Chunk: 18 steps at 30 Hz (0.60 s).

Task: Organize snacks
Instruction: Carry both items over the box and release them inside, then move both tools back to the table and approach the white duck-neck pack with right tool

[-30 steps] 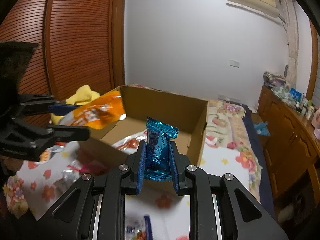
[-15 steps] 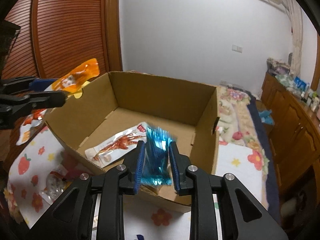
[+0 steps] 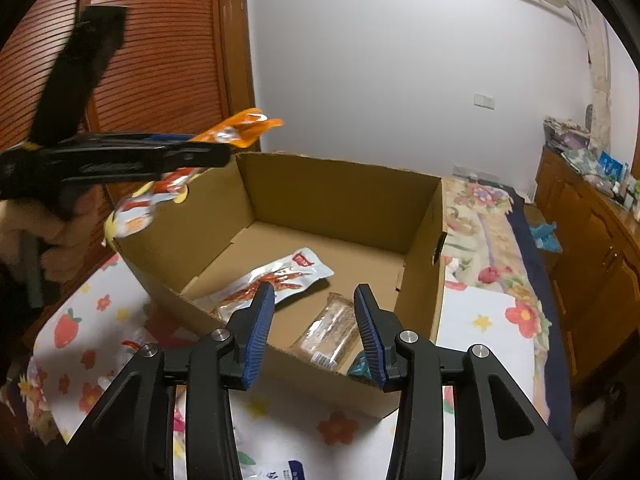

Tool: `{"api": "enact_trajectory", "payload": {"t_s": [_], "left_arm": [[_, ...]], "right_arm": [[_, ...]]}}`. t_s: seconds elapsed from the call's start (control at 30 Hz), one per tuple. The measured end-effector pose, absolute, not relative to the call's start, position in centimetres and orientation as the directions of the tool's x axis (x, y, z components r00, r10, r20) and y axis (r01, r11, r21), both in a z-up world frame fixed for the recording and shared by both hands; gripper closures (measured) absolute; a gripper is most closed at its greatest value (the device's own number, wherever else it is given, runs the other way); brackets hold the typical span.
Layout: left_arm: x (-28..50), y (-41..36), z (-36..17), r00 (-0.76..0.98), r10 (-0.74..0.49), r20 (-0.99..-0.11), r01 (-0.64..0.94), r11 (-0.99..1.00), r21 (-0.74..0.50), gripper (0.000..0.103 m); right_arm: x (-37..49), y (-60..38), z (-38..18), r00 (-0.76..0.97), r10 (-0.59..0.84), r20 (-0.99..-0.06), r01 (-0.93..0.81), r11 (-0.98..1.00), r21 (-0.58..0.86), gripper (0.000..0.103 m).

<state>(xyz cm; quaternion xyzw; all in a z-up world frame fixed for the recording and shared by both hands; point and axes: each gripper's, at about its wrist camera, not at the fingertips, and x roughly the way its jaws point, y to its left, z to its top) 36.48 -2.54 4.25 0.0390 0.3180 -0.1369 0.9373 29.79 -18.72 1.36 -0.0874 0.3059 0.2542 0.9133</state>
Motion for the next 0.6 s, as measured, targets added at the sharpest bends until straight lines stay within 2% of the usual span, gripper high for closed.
{"api": "enact_trajectory", "payload": {"t_s": [0.6], "left_arm": [[39.1,-3.1,0.7,0.705,-0.159,-0.691,0.230,0.973,0.011,0.048]], "right_arm": [[29.0,-18.9,0.9,0.665,0.425,-0.614,-0.531,0.847,0.010,0.057]]}}
